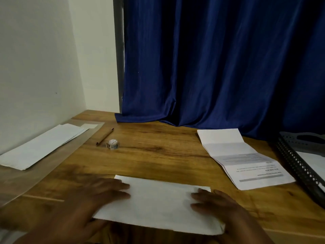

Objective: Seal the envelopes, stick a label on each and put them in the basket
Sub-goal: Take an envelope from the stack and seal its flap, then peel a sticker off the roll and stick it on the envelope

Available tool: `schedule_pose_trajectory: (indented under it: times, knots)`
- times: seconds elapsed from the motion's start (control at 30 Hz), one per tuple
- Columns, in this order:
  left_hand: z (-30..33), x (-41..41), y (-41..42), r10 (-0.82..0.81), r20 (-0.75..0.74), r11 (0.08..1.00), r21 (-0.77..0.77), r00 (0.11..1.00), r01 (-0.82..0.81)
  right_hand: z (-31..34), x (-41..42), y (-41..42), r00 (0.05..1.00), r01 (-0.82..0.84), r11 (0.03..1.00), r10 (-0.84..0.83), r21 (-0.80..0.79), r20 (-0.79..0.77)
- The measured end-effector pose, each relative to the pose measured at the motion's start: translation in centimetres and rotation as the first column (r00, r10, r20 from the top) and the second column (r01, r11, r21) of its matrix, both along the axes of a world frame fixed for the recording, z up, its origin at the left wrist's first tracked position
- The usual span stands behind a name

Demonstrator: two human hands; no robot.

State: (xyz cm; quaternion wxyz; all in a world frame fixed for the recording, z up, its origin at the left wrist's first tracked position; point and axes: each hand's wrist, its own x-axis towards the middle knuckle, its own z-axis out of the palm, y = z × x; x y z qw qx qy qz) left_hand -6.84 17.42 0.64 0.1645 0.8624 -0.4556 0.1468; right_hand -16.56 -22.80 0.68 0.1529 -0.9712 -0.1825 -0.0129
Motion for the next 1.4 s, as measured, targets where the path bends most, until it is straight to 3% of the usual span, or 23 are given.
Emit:
schedule_pose_trajectory:
  times: [0.1, 0.2, 0.3, 0.37, 0.47, 0.6, 0.67, 0.77, 0.93, 1.07, 1.27, 1.4]
  knots:
    - [0.5, 0.2, -0.2, -0.1, -0.186, 0.952, -0.305, 0.977, 0.039, 1.0, -1.4, 0.4, 0.98, -0.024, 0.903, -0.064, 0.429, 0.189]
    - [1.6, 0.8, -1.1, -0.085, -0.316, 0.876, -0.475, 0.945, -0.08, 2.4, -0.8, 1.0, 0.971, 0.055, 0.743, -0.195, 0.667, 0.137]
    - [2.8, 1.8, -2.7, -0.009, -0.456, 0.77, -0.57, 0.89, -0.285, 3.7, 0.9, 1.9, 0.926, 0.179, 0.512, -0.376, 0.84, 0.031]
    - [3.2, 2.8, -4.1, 0.014, -0.538, 0.725, -0.575, 0.843, -0.379, 3.7, 2.4, 1.9, 0.911, 0.199, 0.374, -0.412, 0.906, -0.03]
    - [2.8, 4.1, -5.4, 0.014, -0.631, 0.662, -0.575, 0.775, -0.48, 3.0, 4.5, 2.2, 0.888, 0.276, 0.305, -0.443, 0.911, -0.121]
    - [1.3, 5.1, -5.6, 0.319, -0.525, 0.717, -0.412, 0.789, -0.563, 0.5, 6.0, 2.0, 0.758, 0.505, 0.526, -0.649, 0.684, -0.061]
    - [1.0, 5.3, -5.6, 0.43, -0.437, 0.729, -0.349, 0.79, -0.589, 0.0, 6.0, 1.9, 0.74, 0.525, 0.594, -0.673, 0.61, 0.019]
    - [0.5, 5.8, -5.5, 0.444, -0.425, 0.695, -0.393, 0.789, -0.603, -0.2, 5.8, 2.0, 0.778, 0.441, 0.745, -0.595, 0.5, 0.202]
    - [0.6, 7.8, -4.6, 0.455, -0.49, 0.588, -0.461, 0.743, -0.664, -0.2, 5.5, 2.8, 0.891, 0.407, 0.889, -0.437, 0.208, 0.124]
    - [1.6, 10.3, -3.7, 0.507, -0.488, 0.626, -0.359, 0.711, -0.692, -0.4, 5.7, 2.8, 0.892, 0.393, 0.897, -0.425, 0.201, 0.153]
    - [3.2, 13.2, -2.7, 0.45, -0.404, 0.822, -0.162, 0.796, -0.547, -0.6, 5.6, 2.6, 0.89, 0.377, 0.885, -0.427, 0.272, 0.157]
    - [3.1, 15.0, -2.2, 0.408, -0.354, 0.875, -0.113, 0.842, -0.471, -0.7, 5.6, 2.5, 0.89, 0.38, 0.869, -0.436, 0.317, 0.13]
